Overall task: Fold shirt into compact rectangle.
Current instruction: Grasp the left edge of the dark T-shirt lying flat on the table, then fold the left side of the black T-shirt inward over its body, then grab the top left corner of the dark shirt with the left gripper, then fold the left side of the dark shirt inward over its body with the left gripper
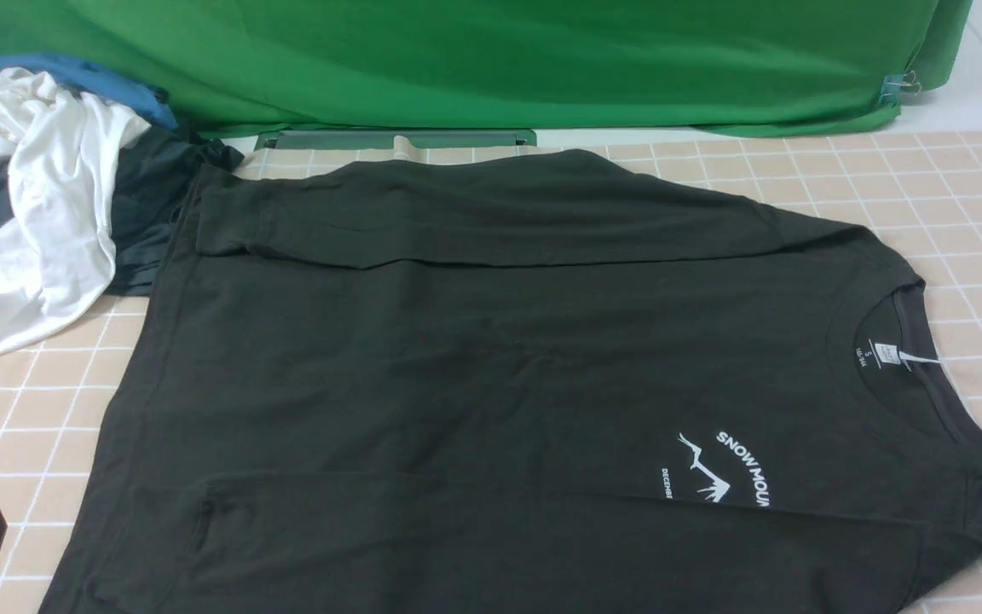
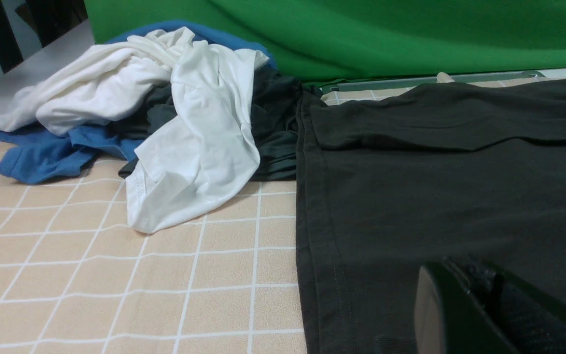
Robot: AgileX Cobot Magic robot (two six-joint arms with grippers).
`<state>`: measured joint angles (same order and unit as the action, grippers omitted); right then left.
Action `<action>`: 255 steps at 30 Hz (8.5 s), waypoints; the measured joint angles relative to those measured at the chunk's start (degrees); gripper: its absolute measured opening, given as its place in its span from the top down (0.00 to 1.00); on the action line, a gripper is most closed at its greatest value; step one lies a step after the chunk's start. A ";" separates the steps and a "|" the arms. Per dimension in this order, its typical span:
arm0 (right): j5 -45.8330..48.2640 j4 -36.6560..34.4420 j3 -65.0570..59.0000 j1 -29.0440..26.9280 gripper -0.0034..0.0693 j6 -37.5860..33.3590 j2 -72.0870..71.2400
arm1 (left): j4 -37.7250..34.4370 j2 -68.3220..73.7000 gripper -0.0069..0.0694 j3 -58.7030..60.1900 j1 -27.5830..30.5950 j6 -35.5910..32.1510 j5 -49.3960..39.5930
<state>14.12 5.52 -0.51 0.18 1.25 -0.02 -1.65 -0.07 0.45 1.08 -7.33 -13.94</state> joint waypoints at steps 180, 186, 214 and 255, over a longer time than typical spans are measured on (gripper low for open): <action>19.06 -15.29 44.06 28.19 0.85 2.01 41.72 | 2.11 115.97 0.31 -86.16 -1.64 16.06 -18.34; 19.11 -15.29 44.06 28.19 0.85 2.57 41.72 | 2.06 122.36 0.31 -90.02 -1.64 15.89 -16.22; 19.40 -15.29 44.06 28.19 0.85 4.45 41.72 | 2.54 124.01 0.86 -90.96 -1.64 9.89 -13.07; 19.47 -15.29 44.06 28.19 0.83 4.51 41.72 | -0.34 91.82 0.86 -55.71 -1.64 10.38 -31.67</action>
<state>33.59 -9.77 43.55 28.37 5.76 41.69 -1.99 91.75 -55.27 -0.56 3.05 -45.61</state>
